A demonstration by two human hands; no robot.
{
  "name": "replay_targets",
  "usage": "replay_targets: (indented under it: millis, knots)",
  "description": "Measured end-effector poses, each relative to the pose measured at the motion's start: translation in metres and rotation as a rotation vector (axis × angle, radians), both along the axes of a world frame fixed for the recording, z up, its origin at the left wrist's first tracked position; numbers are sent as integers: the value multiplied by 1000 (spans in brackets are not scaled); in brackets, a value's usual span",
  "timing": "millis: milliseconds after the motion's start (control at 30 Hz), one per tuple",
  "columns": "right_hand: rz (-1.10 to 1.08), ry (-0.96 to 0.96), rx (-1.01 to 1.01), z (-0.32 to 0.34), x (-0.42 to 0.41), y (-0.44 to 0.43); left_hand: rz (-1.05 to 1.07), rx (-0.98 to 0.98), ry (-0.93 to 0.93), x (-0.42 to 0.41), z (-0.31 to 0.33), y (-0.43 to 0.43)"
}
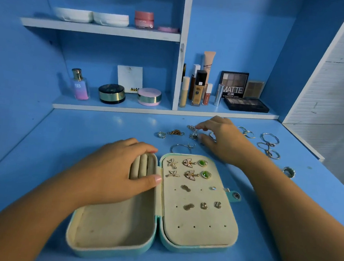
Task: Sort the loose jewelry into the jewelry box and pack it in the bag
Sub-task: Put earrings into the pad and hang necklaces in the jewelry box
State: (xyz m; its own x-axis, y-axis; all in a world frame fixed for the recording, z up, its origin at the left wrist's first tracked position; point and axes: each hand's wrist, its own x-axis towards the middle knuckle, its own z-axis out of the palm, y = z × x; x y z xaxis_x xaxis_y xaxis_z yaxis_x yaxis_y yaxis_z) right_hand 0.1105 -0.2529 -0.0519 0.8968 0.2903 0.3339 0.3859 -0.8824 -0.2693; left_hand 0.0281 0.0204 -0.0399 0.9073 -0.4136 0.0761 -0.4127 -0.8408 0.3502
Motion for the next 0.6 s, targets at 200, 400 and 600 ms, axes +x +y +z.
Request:
replay_targets:
  millis: [200,400,600]
  knots:
    - [-63,31,-146,4,6,11,-30,-55,-72,3,-12,3]
    - [-150,60,-345,23,5,9,-42,-58,-77,3,-12,4]
    - [-72,154,-267,32,21,27,-36,-56,-57,4,-13,6]
